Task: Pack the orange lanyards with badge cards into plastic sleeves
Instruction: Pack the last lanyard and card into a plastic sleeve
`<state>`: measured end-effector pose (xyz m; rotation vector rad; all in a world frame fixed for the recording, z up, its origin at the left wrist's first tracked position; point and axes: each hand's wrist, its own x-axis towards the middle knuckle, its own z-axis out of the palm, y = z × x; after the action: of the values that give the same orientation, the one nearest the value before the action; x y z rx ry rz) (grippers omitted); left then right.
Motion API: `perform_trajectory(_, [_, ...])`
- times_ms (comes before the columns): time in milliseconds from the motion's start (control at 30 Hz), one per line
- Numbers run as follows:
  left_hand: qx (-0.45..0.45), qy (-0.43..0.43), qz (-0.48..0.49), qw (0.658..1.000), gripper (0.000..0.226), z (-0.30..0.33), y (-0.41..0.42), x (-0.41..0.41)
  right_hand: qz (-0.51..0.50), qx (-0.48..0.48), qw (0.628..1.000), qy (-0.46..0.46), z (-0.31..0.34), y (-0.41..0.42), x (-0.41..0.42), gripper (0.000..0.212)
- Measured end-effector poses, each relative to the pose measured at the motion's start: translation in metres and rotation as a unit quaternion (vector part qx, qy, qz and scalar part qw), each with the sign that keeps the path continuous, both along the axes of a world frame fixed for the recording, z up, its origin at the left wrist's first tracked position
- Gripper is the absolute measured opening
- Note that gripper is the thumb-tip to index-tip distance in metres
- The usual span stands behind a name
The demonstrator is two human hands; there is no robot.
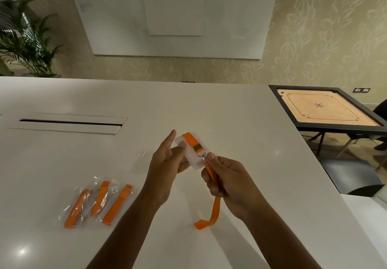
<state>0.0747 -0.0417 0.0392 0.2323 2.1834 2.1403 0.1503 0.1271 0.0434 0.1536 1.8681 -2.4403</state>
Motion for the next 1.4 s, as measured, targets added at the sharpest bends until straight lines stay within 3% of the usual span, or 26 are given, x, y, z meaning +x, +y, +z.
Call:
perform_trajectory(233, [0.070, -0.035, 0.003, 0.997, 0.072, 0.009, 0.000, -0.005, 0.000, 0.048, 0.999, -0.009, 0.001, -0.006, -0.002, 0.043])
perform_trajectory(533, [-0.049, 0.095, 0.057, 0.993, 0.075, 0.015, 0.004, 0.001, 0.007, 0.049, 0.998, -0.040, 0.005, -0.001, -0.001, 0.046])
perform_trajectory(700, [-0.113, 0.210, 0.074, 0.968, 0.062, 0.018, 0.005, 0.005, 0.014, 0.047, 0.997, -0.054, 0.010, 0.004, 0.001, 0.053])
perform_trajectory(933, [-0.191, 0.336, -0.002, 0.922, 0.045, 0.013, 0.006, 0.008, 0.031, 0.028, 0.998, -0.049, 0.020, 0.007, 0.000, 0.065])
perform_trajectory(1133, [-0.223, 0.413, -0.065, 0.881, 0.044, 0.001, 0.003, 0.004, 0.039, 0.010, 0.997, -0.065, 0.022, 0.011, 0.000, 0.075])
perform_trajectory(1267, [-0.252, 0.437, -0.107, 0.857, 0.049, -0.007, 0.000, -0.001, 0.048, -0.001, 0.998, -0.047, 0.021, 0.012, 0.001, 0.074])
perform_trajectory(1400, [-0.257, 0.459, -0.114, 0.843, 0.052, -0.011, -0.001, -0.004, 0.037, 0.027, 0.999, -0.019, 0.019, 0.011, 0.001, 0.058])
